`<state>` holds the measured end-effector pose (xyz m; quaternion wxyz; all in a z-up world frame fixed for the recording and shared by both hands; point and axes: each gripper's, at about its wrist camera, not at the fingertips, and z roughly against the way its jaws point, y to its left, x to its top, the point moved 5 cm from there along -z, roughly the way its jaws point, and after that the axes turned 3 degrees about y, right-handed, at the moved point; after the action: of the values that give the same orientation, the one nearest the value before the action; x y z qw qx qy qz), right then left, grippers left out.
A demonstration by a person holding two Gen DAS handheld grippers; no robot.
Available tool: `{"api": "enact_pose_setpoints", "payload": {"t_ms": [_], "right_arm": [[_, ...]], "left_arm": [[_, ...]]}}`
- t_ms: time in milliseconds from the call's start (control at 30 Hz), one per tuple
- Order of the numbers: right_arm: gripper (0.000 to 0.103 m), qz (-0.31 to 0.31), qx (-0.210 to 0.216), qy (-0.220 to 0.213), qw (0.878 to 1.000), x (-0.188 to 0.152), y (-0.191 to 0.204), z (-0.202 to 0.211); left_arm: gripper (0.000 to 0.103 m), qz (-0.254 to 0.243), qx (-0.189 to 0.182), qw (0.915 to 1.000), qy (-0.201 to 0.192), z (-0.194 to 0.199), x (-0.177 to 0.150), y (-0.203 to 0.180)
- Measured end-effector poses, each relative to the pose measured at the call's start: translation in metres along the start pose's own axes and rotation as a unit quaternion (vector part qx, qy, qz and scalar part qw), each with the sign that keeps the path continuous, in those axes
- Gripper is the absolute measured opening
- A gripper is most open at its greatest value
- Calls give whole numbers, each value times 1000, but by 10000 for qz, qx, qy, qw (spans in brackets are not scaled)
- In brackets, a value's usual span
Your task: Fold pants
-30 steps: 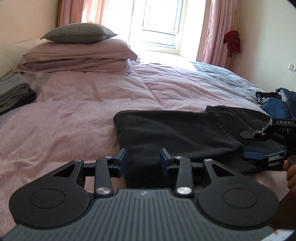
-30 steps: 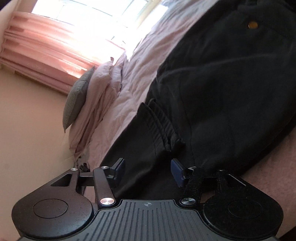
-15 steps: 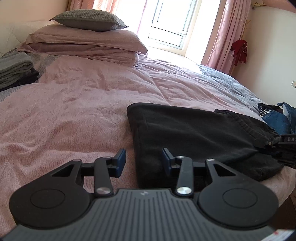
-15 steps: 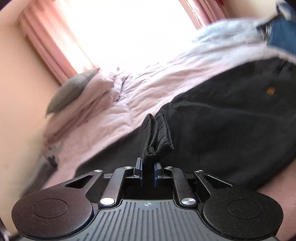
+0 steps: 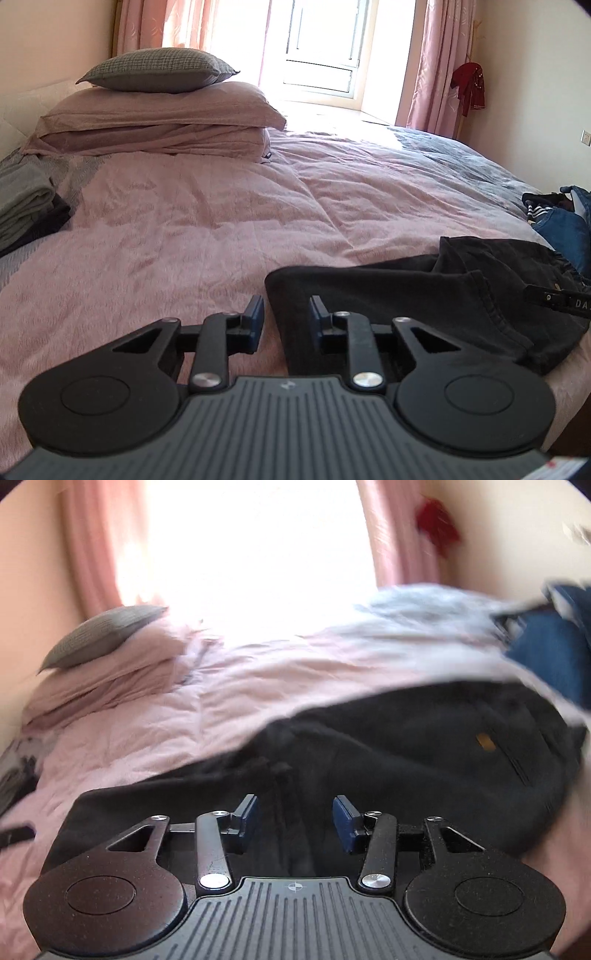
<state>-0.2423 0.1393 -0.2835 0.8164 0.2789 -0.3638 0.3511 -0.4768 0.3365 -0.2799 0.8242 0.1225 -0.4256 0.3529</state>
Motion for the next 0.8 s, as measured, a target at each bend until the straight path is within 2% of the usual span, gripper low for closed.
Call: {"api": "enact_pose_setpoints", "payload": {"t_ms": [100,167,200,233,267,300,400,467,533,633,733,800], "right_arm": [[40,544,269,-118,9981,11,21,-24],[28,938,327,-113,9950,14,34,-46],[25,1070,312,-79,9937,13,36,-57],[19,1211,281,113,9922,10,37,-72],[3,1336,125,438,9900,4,36,-91],[0,1383,-36,633,9884,-2,32,-106],[0,1485,-2,656,9867,-10,24,-106],[0,1311,33,677,9890,-7,18,-95],[0,1033,-27,692,9922,-6,10,-73],[1,849,263,572,9944,-14,-1,-25],[7,959,401,513,9933,-30,-3,7],[11,1202,434,559,9902,-40,3,10]], "left_arm": [[18,-129,-77,9999,45,-31,16,-9],[13,-75,-124,9997,193,-56,18,-12],[13,-88,-92,9995,301,-67,17,-14],[13,-109,-40,9991,407,-79,14,-16],[13,-145,22,9987,491,-89,9,-19],[13,-192,80,9980,602,-99,3,-21],[13,-452,244,9969,590,-101,-6,-28],[12,-280,234,9975,612,-88,-5,-25],[12,-47,163,9986,500,-63,-7,-23],[12,51,78,9991,419,-22,-23,-27],[12,-40,67,9992,384,9,-45,-35],[12,-67,76,9989,455,13,-58,-38]]}}
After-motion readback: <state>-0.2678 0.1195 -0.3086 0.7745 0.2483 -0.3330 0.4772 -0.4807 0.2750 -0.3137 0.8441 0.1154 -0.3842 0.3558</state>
